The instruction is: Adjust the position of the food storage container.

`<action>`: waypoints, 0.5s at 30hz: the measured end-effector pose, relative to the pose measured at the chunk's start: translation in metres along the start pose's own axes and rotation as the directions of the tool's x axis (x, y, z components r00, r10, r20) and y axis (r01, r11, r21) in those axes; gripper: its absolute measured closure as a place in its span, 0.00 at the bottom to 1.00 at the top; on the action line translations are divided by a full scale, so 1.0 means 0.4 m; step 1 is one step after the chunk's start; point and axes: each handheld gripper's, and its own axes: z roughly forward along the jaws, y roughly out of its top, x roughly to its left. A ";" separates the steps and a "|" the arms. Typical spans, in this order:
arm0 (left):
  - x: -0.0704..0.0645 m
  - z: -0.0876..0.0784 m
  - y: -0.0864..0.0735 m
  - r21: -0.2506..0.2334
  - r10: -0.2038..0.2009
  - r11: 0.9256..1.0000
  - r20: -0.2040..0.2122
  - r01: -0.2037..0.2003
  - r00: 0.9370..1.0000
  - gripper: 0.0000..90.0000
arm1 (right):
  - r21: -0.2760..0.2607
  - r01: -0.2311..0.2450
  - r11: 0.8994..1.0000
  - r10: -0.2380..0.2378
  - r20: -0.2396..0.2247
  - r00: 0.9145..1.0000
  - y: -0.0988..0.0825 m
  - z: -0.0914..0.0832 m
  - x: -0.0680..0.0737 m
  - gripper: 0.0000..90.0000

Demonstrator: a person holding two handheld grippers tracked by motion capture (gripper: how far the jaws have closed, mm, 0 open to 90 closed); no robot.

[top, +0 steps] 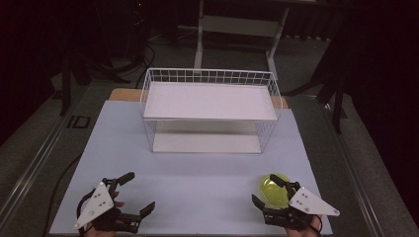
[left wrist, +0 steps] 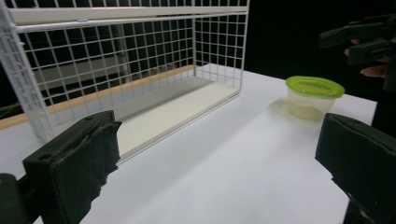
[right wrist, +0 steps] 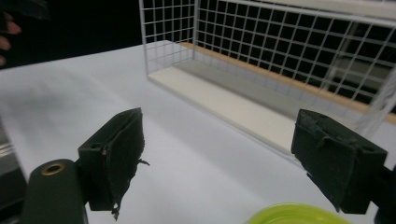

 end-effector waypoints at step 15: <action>-0.009 0.003 0.002 -0.013 0.011 1.000 0.019 -0.011 1.000 0.00 | -0.002 0.040 0.999 -0.040 -0.065 0.997 0.080 -0.012 0.005 0.15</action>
